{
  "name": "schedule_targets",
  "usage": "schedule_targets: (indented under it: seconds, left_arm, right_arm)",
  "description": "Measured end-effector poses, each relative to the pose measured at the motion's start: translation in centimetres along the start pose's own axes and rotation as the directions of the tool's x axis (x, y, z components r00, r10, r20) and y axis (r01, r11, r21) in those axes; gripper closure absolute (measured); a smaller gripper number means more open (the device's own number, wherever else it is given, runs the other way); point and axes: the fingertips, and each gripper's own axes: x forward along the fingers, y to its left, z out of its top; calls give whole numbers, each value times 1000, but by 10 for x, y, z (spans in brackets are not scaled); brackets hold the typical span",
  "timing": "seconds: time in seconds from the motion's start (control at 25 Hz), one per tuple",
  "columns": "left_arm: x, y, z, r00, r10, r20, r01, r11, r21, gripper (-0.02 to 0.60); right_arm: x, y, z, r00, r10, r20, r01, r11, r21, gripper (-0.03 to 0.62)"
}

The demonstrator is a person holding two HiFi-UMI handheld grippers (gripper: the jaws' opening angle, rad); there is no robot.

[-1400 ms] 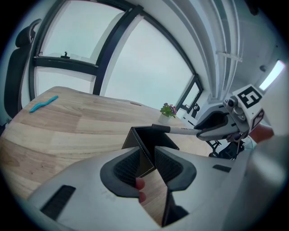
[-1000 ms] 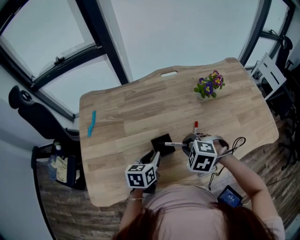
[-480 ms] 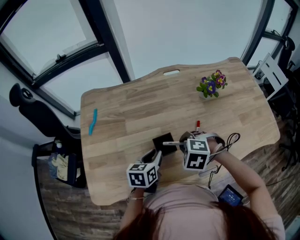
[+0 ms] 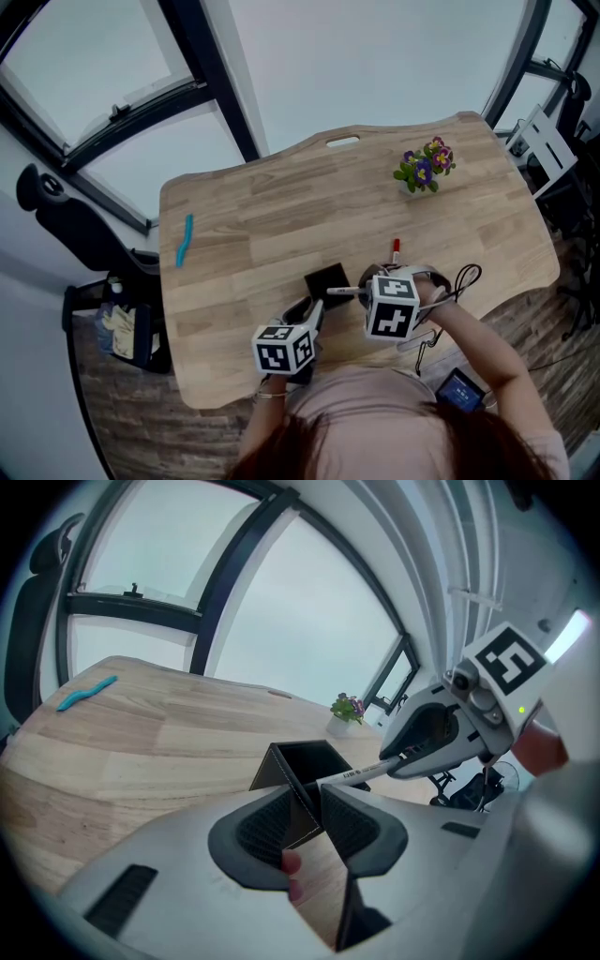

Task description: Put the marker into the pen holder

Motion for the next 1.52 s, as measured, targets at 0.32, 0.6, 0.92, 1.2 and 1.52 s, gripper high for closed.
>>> schedule_targets:
  seconds: [0.32,0.6,0.92,1.2,1.52]
  left_arm:
    - [0,0,0,1000,-2,1,2,1000,4,483]
    - [1,0,0,1000,-7,2,7,1000,5,483]
    - [0,0,1,1000,-11,0,11,1000,3,483]
    - [1,0,0,1000,-15,0,15,1000,3,483]
    - [1,0,0,1000,-22,-3,22,1000,-3,483]
  right_arm:
    - [2,0,3,998,-15,-54,12,999,-53,533]
    - [7,-3,16,1000,-16,1,16,999,-33,533]
    - [21,-3,28,999,-2,47,2,1000,14,533]
    - [33,-1,33,996,5,90,-10,998,58,532]
    - [38,-7,30,993,-4,119,-11,993,121,516]
